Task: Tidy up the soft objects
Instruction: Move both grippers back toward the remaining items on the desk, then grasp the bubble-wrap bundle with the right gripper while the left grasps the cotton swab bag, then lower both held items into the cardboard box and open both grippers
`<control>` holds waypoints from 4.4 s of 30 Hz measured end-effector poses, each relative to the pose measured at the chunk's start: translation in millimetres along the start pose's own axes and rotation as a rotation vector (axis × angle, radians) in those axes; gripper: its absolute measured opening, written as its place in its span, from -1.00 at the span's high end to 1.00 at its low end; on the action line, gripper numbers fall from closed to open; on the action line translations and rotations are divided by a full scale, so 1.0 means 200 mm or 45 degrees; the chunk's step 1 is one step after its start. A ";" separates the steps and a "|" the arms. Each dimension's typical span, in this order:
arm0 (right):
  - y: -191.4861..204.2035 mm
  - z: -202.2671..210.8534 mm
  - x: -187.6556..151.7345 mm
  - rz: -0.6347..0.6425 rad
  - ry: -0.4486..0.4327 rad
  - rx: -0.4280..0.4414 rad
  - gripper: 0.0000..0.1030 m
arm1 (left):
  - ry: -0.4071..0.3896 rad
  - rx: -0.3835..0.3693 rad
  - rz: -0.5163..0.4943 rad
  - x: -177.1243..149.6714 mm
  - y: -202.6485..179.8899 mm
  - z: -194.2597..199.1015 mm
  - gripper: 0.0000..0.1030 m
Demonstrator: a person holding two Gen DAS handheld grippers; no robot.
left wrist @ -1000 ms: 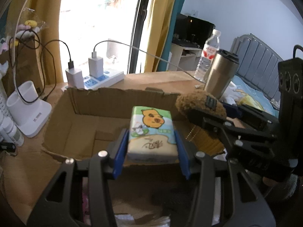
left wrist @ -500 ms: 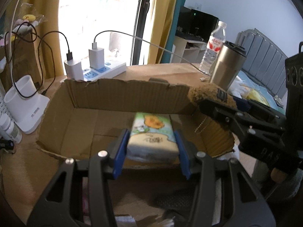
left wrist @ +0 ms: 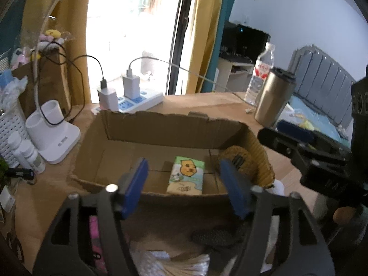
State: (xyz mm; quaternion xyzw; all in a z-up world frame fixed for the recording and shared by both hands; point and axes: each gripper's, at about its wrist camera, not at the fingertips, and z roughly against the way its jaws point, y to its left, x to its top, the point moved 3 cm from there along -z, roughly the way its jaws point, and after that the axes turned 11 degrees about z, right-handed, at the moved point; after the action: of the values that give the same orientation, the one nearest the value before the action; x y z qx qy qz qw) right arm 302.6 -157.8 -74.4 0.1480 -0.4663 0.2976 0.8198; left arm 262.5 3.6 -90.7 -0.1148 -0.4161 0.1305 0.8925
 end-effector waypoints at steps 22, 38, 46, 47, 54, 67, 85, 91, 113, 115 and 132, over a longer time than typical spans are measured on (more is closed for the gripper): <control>0.20 0.25 -0.01 0.063 -0.032 -0.029 -0.46 | -0.127 0.026 0.065 -0.10 0.14 0.36 -0.67; 0.37 0.28 -0.17 0.109 0.053 -0.002 -0.49 | -0.128 0.091 0.177 -0.27 0.35 0.49 -0.68; 0.46 0.25 -0.28 0.128 0.120 0.040 -0.49 | -0.086 0.103 0.205 -0.39 0.39 0.50 -0.68; 0.46 0.25 -0.28 0.131 0.124 0.044 -0.49 | -0.084 0.104 0.208 -0.40 0.39 0.50 -0.68; 0.52 0.23 -0.35 0.140 0.160 0.077 -0.49 | -0.088 0.111 0.226 -0.45 0.42 0.51 -0.68; 0.64 0.17 -0.44 0.245 0.233 0.161 -0.26 | -0.049 0.121 0.225 -0.51 0.42 0.49 -0.68; 0.52 0.25 -0.38 0.200 0.126 0.196 0.15 | 0.012 0.127 0.157 -0.51 0.31 0.40 -0.68; 0.41 0.26 -0.39 0.146 0.112 0.168 0.15 | 0.053 0.120 0.112 -0.51 0.24 0.33 -0.68; 0.23 0.33 -0.34 0.031 0.016 0.165 0.15 | 0.234 0.225 -0.018 -0.56 0.16 0.10 -0.66; 0.24 0.33 -0.33 0.042 0.017 0.166 0.14 | 0.227 0.201 -0.013 -0.56 0.16 0.11 -0.60; 0.35 0.36 -0.21 0.128 -0.015 0.150 0.15 | 0.127 0.084 0.000 -0.47 0.17 0.26 -0.48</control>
State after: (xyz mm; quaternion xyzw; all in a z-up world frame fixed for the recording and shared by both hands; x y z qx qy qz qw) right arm 193.6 -156.5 -74.9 0.1741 -0.4598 0.3644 0.7909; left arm 159.1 9.7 -134.7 -0.0918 -0.3668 0.1384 0.9154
